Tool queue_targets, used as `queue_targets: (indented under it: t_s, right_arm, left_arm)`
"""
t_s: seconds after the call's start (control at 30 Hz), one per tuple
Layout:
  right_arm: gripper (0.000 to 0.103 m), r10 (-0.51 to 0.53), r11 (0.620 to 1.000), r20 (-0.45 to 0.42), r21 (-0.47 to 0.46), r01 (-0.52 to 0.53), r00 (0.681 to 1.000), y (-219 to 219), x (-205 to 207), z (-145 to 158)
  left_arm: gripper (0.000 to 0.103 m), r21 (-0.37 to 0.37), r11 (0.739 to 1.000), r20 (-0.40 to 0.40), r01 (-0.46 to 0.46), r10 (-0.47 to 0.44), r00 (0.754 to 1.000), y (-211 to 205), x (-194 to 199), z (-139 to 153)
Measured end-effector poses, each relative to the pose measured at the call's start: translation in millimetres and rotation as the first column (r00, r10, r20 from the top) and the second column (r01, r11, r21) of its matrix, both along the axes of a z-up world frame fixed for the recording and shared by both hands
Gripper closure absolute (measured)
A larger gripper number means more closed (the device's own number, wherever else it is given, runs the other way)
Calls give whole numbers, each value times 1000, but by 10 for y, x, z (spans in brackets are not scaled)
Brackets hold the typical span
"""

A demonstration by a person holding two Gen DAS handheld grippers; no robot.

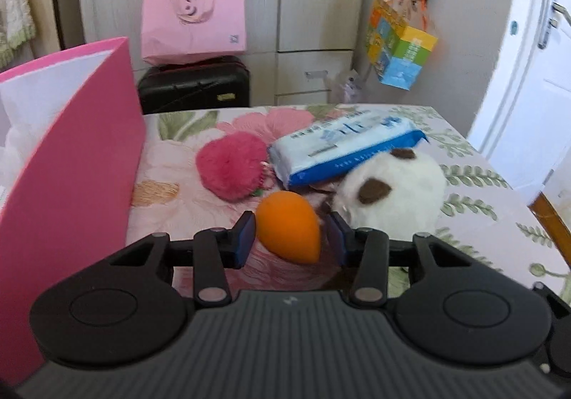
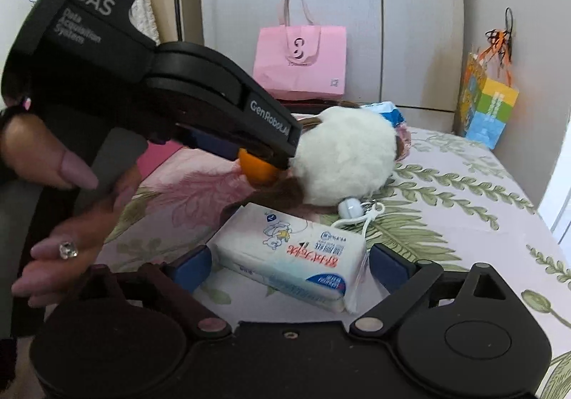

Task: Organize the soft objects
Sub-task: 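Return to the table and grasp the orange sponge with the left gripper, then lift the orange sponge with the left gripper toward the pink box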

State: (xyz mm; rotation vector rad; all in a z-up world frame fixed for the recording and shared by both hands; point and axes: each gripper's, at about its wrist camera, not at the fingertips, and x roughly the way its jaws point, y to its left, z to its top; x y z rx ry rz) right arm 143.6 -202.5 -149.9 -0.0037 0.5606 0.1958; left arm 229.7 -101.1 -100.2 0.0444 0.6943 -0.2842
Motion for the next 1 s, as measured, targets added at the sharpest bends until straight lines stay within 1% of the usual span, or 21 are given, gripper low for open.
queue_targets:
  t_s: [0.1, 0.2, 0.3, 0.4, 0.6, 0.8, 1.0]
  right_arm:
    - [5, -11, 1000, 9, 1, 11, 1000, 6, 19, -8]
    - [5, -2, 1000, 10, 4, 2, 1000, -18, 18, -11]
    - [15, 9, 1000, 33, -1, -9, 999, -31, -24, -15]
    - [17, 18, 1000, 46, -14, -17, 999, -41, -60, -21]
    - [17, 28, 998, 72, -57, -24, 997, -33, -206, -12]
    - [17, 37, 998, 57, -47, -34, 998, -96, -277, 5]
    - [17, 33, 999, 61, -45, -30, 998, -138, -311, -4]
  left_arm:
    - [61, -5, 1000, -12, 8, -8, 1000, 12, 32, -15]
    - [65, -20, 1000, -24, 21, -21, 999, 18, 43, -25]
    - [66, -19, 1000, -10, 23, -23, 1000, 16, 28, -20]
    - [66, -22, 1000, -7, 20, -20, 1000, 15, 16, -22]
    - [66, -62, 998, -13, 3, -4, 1000, 78, -54, 1]
    - [66, -77, 997, 9, -8, 8, 1000, 131, -250, 57]
    - [66, -83, 997, 19, 4, -2, 1000, 159, -463, 120]
